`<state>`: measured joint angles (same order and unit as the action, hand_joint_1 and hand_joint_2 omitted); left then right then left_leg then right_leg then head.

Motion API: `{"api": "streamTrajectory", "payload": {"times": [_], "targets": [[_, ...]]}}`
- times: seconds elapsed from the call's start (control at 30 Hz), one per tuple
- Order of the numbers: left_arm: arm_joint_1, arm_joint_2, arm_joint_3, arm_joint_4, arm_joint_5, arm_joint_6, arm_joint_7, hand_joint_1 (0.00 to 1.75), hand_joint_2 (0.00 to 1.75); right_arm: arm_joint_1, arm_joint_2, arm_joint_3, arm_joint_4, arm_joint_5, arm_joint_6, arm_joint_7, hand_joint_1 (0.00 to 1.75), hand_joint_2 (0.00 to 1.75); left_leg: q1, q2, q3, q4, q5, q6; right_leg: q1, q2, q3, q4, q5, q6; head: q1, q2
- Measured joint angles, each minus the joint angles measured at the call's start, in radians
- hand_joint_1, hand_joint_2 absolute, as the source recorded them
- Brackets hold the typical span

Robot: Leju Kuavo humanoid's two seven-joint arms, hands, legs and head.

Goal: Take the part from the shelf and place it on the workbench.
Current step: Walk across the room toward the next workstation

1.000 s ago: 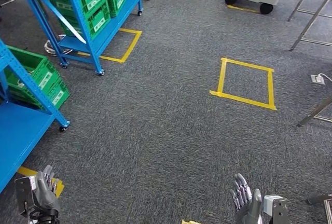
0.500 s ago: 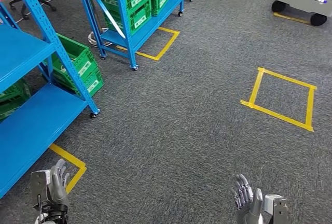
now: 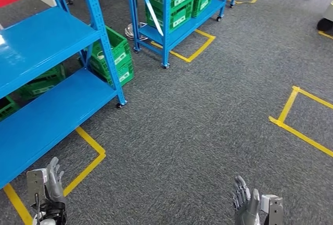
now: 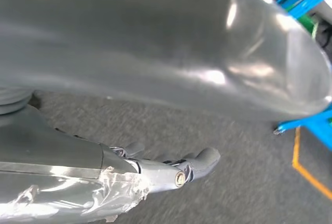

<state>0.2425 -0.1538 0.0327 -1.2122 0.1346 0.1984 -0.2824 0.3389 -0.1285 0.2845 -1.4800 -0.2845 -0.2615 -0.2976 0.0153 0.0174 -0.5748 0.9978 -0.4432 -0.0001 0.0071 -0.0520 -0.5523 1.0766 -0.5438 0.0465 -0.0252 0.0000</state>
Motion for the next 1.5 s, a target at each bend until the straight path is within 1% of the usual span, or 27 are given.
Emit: {"api": "streamTrajectory", "payload": {"times": [0.07,0.13,0.17,0.2,0.27,0.33,0.4,0.43,0.5,0.57,0.63,0.7,0.77,0.83,0.9,0.93,1.0,1.07,1.13,1.17,1.2,1.23,1.3,1.37,1.4,1.43,1.5], "targets": [[-0.002,0.001,-0.005,0.0,0.008,-0.001,-0.006,0.0,0.0,-0.006,0.008,-0.015,0.034,-0.002,0.022,-0.017,0.0,0.0,0.0,-0.025,-0.005,0.0,0.003,0.007,-0.003,0.042,-0.061,0.136,-0.065,0.005,0.002,0.0],[-0.003,0.003,-0.01,0.0,0.015,0.0,-0.012,0.0,0.0,-0.01,0.016,-0.03,0.069,0.004,0.039,-0.03,0.0,0.0,-0.001,-0.055,-0.008,0.0,0.006,0.009,-0.003,0.049,-0.102,0.215,-0.08,0.004,0.003,0.0],[-0.002,0.005,-0.012,0.0,0.018,0.0,-0.015,0.0,0.0,-0.013,0.02,-0.039,0.084,0.012,0.047,-0.035,0.0,0.0,-0.001,-0.071,-0.009,0.0,0.008,0.008,-0.004,0.052,-0.096,0.197,-0.058,0.001,0.002,0.0],[-0.002,0.006,-0.014,0.0,0.02,0.002,-0.018,0.0,0.0,-0.017,0.025,-0.047,0.097,0.023,0.054,-0.04,0.0,0.0,-0.001,-0.086,-0.008,0.0,0.009,0.007,-0.004,0.061,-0.072,0.141,-0.022,-0.003,0.002,0.0],[-0.004,0.008,-0.02,0.0,0.023,0.006,-0.023,0.0,0.0,-0.026,0.035,-0.064,0.121,0.051,0.066,-0.045,0.0,0.0,0.0,-0.113,-0.01,0.001,0.013,0.0,-0.008,0.106,-0.009,0.002,0.04,-0.009,0.002,0.0],[-0.004,0.01,-0.024,0.0,0.023,0.01,-0.029,0.0,0.0,-0.032,0.046,-0.08,0.143,0.084,0.075,-0.049,0.0,0.0,0.003,-0.135,-0.018,0.0,0.02,-0.011,-0.009,0.138,0.021,-0.065,0.055,-0.01,0.001,0.0],[-0.002,0.014,-0.028,0.0,0.021,0.014,-0.036,0.0,0.0,-0.038,0.055,-0.093,0.16,0.121,0.077,-0.05,0.0,0.0,0.007,-0.158,-0.027,-0.004,0.03,-0.027,-0.007,0.125,0.023,-0.071,0.059,-0.015,0.001,0.0],[0.001,0.017,-0.03,0.0,0.019,0.016,-0.04,0.0,0.0,-0.041,0.06,-0.099,0.166,0.139,0.077,-0.05,0.0,0.0,0.007,-0.154,-0.032,-0.004,0.03,-0.034,-0.007,0.113,0.025,-0.075,0.064,-0.02,0.0,0.0],[0.001,0.021,-0.035,0.0,0.014,0.02,-0.045,0.0,0.0,-0.045,0.067,-0.11,0.178,0.166,0.077,-0.051,0.0,0.0,0.002,-0.105,-0.058,0.045,-0.008,-0.042,-0.01,0.084,0.025,-0.087,0.076,-0.033,-0.007,0.0],[-0.003,0.022,-0.041,0.0,0.012,0.021,-0.047,0.0,0.0,-0.045,0.073,-0.118,0.189,0.177,0.077,-0.051,0.0,0.0,-0.002,-0.048,-0.113,0.167,-0.079,-0.046,-0.008,0.052,0.022,-0.09,0.08,-0.039,-0.014,0.0],[-0.003,0.024,-0.044,0.0,0.01,0.022,-0.049,0.0,0.0,-0.044,0.077,-0.124,0.199,0.186,0.076,-0.051,0.0,0.0,-0.002,-0.033,-0.149,0.259,-0.112,-0.05,-0.006,0.02,0.019,-0.09,0.08,-0.04,-0.014,0.0],[-0.001,0.027,-0.045,0.0,0.007,0.024,-0.05,0.0,0.0,-0.046,0.079,-0.127,0.206,0.195,0.075,-0.05,0.0,0.0,-0.001,-0.02,-0.115,0.213,-0.075,-0.052,-0.006,-0.009,0.018,-0.089,0.08,-0.039,-0.015,0.0],[-0.003,0.029,-0.047,0.0,0.004,0.024,-0.051,0.0,0.0,-0.048,0.081,-0.129,0.211,0.198,0.075,-0.05,0.0,0.0,-0.003,0.031,-0.032,0.077,-0.021,-0.051,-0.002,-0.034,0.019,-0.083,0.076,-0.033,-0.016,0.0],[-0.006,0.03,-0.048,0.0,0.004,0.024,-0.052,0.0,0.0,-0.049,0.082,-0.132,0.214,0.2,0.075,-0.05,0.0,0.0,-0.006,0.064,0.011,-0.002,-0.003,-0.039,0.006,-0.057,0.019,-0.075,0.069,-0.024,-0.016,0.0],[-0.005,0.029,-0.049,0.0,0.003,0.024,-0.053,0.0,0.0,-0.052,0.082,-0.133,0.217,0.201,0.074,-0.05,0.0,0.0,-0.008,0.044,0.008,-0.009,-0.001,-0.021,0.007,-0.079,0.021,-0.074,0.067,-0.016,-0.013,0.0],[-0.003,0.029,-0.049,0.0,0.002,0.024,-0.053,0.0,0.0,-0.054,0.082,-0.133,0.218,0.201,0.074,-0.05,0.0,0.0,-0.007,0.033,0.006,-0.01,0.001,-0.014,0.006,-0.074,0.021,-0.071,0.062,-0.01,-0.011,0.0],[-0.003,0.03,-0.049,0.0,0.002,0.025,-0.053,0.0,0.0,-0.056,0.082,-0.133,0.22,0.201,0.074,-0.05,0.0,0.0,-0.002,0.01,0.002,-0.012,0.008,-0.001,0.0,-0.022,-0.001,-0.017,0.023,0.002,-0.008,0.0],[-0.005,0.031,-0.049,0.0,0.002,0.025,-0.053,0.0,0.0,-0.054,0.083,-0.133,0.223,0.201,0.074,-0.05,0.0,0.0,0.001,-0.014,-0.004,-0.012,0.013,0.006,-0.005,0.036,-0.058,0.113,-0.047,0.009,-0.004,0.0],[-0.003,0.031,-0.05,0.0,0.002,0.025,-0.053,0.0,0.0,-0.052,0.083,-0.133,0.228,0.201,0.074,-0.05,0.0,0.0,0.0,-0.042,-0.01,-0.011,0.017,0.008,-0.006,0.048,-0.105,0.214,-0.08,0.01,-0.004,0.0],[-0.002,0.031,-0.05,0.0,0.002,0.025,-0.053,0.0,0.0,-0.052,0.083,-0.133,0.23,0.201,0.074,-0.05,0.0,0.0,0.0,-0.057,-0.011,-0.011,0.019,0.006,-0.007,0.05,-0.104,0.211,-0.067,0.009,-0.004,0.0],[-0.002,0.032,-0.05,0.0,0.0,0.026,-0.054,0.0,0.0,-0.052,0.083,-0.133,0.231,0.203,0.073,-0.05,0.0,0.0,0.001,-0.072,-0.011,-0.011,0.021,0.004,-0.008,0.055,-0.084,0.168,-0.036,0.006,-0.004,0.0],[-0.002,0.032,-0.051,0.0,-0.004,0.028,-0.055,0.0,0.0,-0.054,0.083,-0.134,0.233,0.206,0.072,-0.05,0.0,0.0,0.001,-0.087,-0.01,-0.011,0.023,0.001,-0.009,0.069,-0.049,0.097,0.003,0.003,-0.004,0.0],[-0.003,0.032,-0.053,0.0,-0.019,0.037,-0.058,0.0,0.0,-0.057,0.084,-0.136,0.237,0.219,0.069,-0.05,0.0,0.0,0.001,-0.113,-0.014,-0.01,0.028,-0.008,-0.014,0.119,0.011,-0.031,0.046,-0.001,-0.004,0.0],[-0.002,0.033,-0.058,0.0,-0.032,0.046,-0.062,0.0,0.0,-0.058,0.086,-0.14,0.245,0.232,0.067,-0.053,0.0,0.0,0.004,-0.135,-0.023,-0.012,0.036,-0.022,-0.013,0.139,0.029,-0.07,0.048,-0.007,-0.005,0.0],[0.0,0.033,-0.06,0.0,-0.037,0.05,-0.063,0.0,0.0,-0.059,0.089,-0.144,0.249,0.238,0.068,-0.055,0.0,0.0,0.006,-0.147,-0.028,-0.014,0.042,-0.03,-0.012,0.128,0.03,-0.071,0.051,-0.012,-0.005,0.0],[0.003,0.034,-0.061,0.0,-0.041,0.053,-0.064,0.0,0.0,-0.06,0.091,-0.147,0.252,0.242,0.068,-0.057,0.0,0.0,0.007,-0.144,-0.034,-0.008,0.043,-0.036,-0.012,0.115,0.031,-0.073,0.056,-0.018,-0.005,0.0],[0.006,0.035,-0.065,0.0,-0.048,0.057,-0.066,0.0,0.0,-0.063,0.095,-0.155,0.258,0.251,0.07,-0.06,0.0,0.0,0.001,-0.097,-0.064,0.044,0.013,-0.044,-0.014,0.088,0.032,-0.08,0.065,-0.032,-0.012,0.0]]}}
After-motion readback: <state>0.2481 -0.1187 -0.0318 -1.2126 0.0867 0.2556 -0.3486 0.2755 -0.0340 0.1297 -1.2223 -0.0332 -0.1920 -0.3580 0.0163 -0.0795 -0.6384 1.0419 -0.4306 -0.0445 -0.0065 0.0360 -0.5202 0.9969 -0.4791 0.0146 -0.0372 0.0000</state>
